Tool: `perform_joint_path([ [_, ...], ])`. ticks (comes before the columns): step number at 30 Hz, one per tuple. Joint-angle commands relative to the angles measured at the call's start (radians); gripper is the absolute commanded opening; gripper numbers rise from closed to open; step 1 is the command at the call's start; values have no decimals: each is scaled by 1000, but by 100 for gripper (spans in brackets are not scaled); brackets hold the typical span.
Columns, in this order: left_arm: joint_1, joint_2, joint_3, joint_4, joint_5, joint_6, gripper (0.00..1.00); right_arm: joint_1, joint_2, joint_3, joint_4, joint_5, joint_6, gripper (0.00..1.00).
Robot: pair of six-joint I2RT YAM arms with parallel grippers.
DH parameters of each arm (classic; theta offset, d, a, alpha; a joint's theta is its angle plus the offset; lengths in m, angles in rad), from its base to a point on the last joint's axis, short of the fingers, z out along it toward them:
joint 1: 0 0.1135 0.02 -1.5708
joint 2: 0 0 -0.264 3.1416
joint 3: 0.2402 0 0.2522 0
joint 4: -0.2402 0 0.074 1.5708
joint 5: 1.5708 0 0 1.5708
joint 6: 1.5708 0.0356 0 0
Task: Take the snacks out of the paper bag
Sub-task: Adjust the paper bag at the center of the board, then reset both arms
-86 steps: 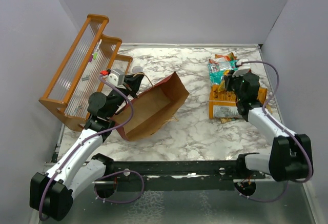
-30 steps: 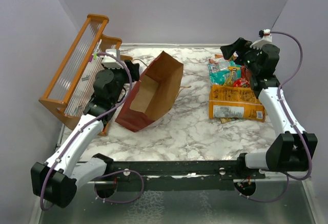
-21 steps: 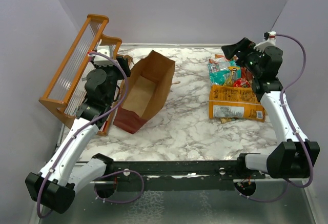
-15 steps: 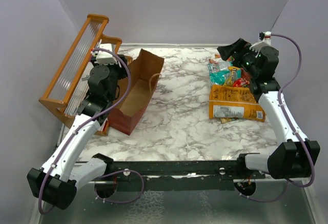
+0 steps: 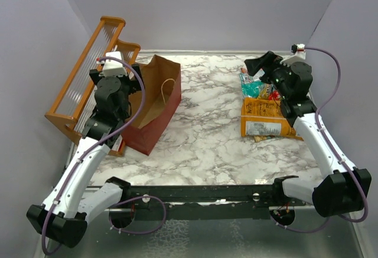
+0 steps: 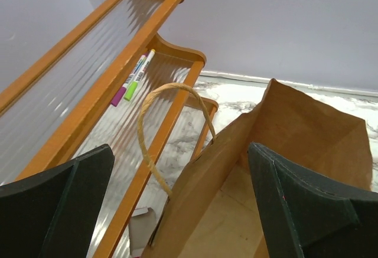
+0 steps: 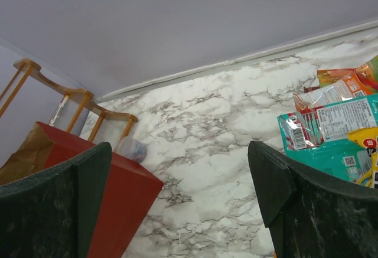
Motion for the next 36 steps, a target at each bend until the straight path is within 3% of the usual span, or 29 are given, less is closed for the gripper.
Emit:
perform_joint_path([
  [1, 3, -73, 53, -55, -46, 33, 99, 27, -9, 56, -43, 155, 33, 99],
  [4, 3, -116, 70, -87, -42, 57, 99, 27, -7, 63, -32, 81, 20, 99],
  [7, 3, -165, 92, -117, -46, 82, 99, 27, -11, 105, -74, 4, -103, 99],
  [12, 3, -222, 132, -75, -44, 108, 99, 27, -68, 176, -241, 181, -253, 99],
  [14, 3, -222, 157, -32, 12, 111, 99, 28, -106, 200, -267, 176, -281, 99],
  [21, 3, -191, 227, 142, 172, 72, 99, 33, -251, 358, -332, -1, -302, 99],
  [29, 3, -220, 167, 257, 242, 62, 99, 33, -402, 430, -326, 63, -333, 99],
  [36, 2, -232, 138, 263, 227, 67, 98, 32, -379, 427, -367, 90, -369, 99],
])
